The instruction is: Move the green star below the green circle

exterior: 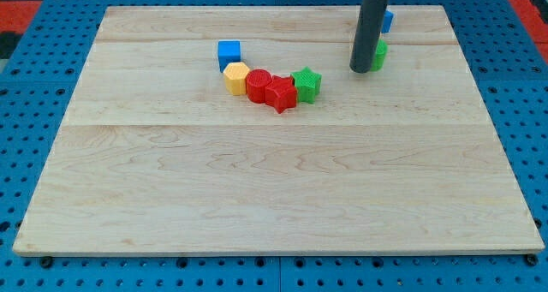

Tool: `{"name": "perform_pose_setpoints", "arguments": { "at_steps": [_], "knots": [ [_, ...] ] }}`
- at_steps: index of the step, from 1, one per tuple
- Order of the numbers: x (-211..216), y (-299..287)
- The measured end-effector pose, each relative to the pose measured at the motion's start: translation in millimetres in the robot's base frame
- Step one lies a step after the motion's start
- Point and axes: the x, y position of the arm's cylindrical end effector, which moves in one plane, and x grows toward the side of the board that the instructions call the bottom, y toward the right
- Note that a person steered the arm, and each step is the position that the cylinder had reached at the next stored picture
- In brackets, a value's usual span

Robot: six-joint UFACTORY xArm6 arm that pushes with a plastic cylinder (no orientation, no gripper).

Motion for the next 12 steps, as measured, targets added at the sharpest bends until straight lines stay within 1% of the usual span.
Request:
{"name": "perform_pose_setpoints", "arguments": {
  "at_steps": [1,2,3,4,5,6,8,9,10,11,12],
  "knots": [
    [18,-41],
    [20,-72],
    [2,-81],
    [15,-131],
    [32,-142],
    [47,-140],
    [48,-84],
    [69,-72],
    [77,-44],
    [77,-13],
    [62,3]
  ]
}}
